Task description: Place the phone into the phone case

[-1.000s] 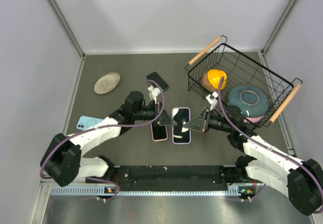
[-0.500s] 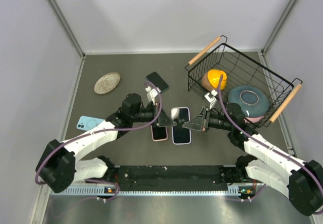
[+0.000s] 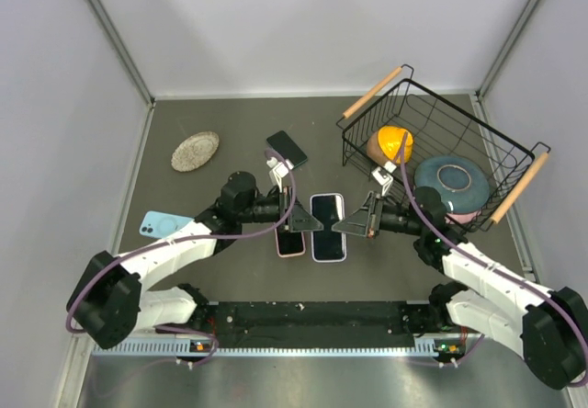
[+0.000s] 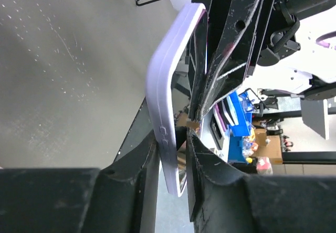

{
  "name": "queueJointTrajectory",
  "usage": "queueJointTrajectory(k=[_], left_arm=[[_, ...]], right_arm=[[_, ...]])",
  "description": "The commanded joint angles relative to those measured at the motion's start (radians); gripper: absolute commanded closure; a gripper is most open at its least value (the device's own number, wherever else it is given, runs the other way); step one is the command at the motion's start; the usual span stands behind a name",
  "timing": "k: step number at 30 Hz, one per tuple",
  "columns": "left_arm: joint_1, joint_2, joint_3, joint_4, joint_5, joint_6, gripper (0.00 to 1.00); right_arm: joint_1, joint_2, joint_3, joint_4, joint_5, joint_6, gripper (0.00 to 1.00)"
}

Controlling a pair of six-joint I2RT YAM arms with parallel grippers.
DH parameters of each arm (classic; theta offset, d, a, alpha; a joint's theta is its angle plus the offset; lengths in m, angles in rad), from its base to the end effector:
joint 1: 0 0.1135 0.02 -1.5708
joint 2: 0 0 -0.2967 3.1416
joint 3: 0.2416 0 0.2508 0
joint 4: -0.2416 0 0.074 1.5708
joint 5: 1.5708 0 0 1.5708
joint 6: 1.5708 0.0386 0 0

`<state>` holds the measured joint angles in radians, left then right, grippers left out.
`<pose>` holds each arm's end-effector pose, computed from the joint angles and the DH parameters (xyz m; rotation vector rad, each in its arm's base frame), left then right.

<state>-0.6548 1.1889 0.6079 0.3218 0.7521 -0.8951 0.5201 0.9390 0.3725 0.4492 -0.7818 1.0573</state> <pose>0.1780 -0.1699 0.2791 0.3742 2.1191 -1.6892 0.1454 0.1146 0.2610 -0.1670 2.0167 1.7503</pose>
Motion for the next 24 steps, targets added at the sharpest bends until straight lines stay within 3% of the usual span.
queueJointTrajectory(k=[1,3,6,8,24], left_arm=[[0.000,0.032,0.021,0.088,0.030,-0.021,0.83],[0.001,0.035,0.030,0.099,0.044,-0.030,0.91],[0.000,0.031,0.039,0.091,0.058,-0.048,1.00],[0.000,0.026,0.039,0.088,0.056,-0.051,1.00],[0.001,0.055,0.055,0.085,0.082,-0.041,1.00]], right_arm=[[0.000,-0.014,0.100,-0.033,-0.065,-0.054,0.84],[0.000,-0.028,0.137,-0.139,-0.044,-0.126,0.68],[-0.003,-0.054,0.200,-0.289,0.021,-0.197,0.54],[-0.002,-0.054,0.241,-0.360,0.062,-0.236,0.53],[-0.006,0.015,0.347,-0.420,0.128,-0.293,0.48]])
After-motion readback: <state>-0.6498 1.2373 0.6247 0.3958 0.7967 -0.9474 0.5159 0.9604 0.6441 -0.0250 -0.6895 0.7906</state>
